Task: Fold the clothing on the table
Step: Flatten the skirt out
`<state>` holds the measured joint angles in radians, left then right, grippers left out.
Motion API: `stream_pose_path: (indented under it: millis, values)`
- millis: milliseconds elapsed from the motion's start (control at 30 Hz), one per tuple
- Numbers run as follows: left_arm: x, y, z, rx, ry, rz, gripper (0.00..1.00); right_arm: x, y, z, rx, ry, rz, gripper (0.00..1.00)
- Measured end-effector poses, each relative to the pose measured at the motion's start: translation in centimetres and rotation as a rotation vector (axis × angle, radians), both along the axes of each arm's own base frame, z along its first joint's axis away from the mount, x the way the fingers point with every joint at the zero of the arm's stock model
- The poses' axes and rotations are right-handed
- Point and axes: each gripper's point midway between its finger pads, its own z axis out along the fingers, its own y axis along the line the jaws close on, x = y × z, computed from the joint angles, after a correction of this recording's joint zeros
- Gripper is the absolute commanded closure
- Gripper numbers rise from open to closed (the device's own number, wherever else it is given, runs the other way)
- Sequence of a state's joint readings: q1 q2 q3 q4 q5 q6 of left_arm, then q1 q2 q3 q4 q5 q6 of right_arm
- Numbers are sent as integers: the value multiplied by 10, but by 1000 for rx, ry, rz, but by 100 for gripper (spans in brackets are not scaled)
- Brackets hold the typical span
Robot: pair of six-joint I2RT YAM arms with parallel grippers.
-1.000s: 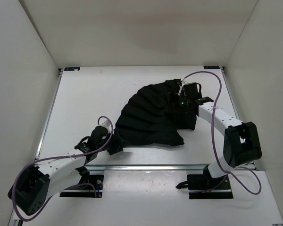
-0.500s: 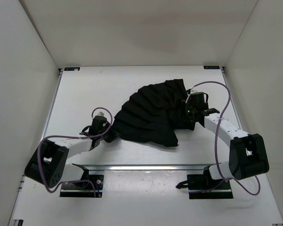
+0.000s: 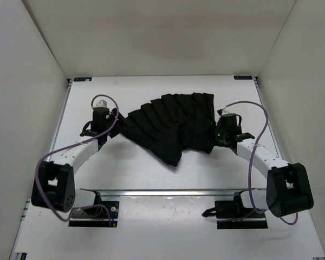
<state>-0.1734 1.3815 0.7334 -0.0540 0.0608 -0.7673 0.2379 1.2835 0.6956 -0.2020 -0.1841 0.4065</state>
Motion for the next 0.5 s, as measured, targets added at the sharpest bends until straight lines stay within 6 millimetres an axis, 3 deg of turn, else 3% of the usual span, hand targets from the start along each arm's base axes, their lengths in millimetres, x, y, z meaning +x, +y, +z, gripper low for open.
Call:
stream_pose_path:
  millis: [67, 167, 233, 367, 500]
  values:
    - [-11, -15, 15, 6, -28, -62, 26, -5, 1, -6, 0, 18, 1, 50]
    - [-37, -53, 31, -24, -66, -189, 26, -9, 3, -9, -5, 26, 7, 48]
    - [-63, -85, 30, -73, -68, -285, 26, -10, 4, -10, -6, 26, 10, 49]
    - [-120, -133, -6, -164, 43, -432, 27, -9, 4, -10, -6, 27, 6, 46]
    - [-143, -159, -33, -198, 148, -475, 25, -9, 3, -11, -8, 23, 3, 45]
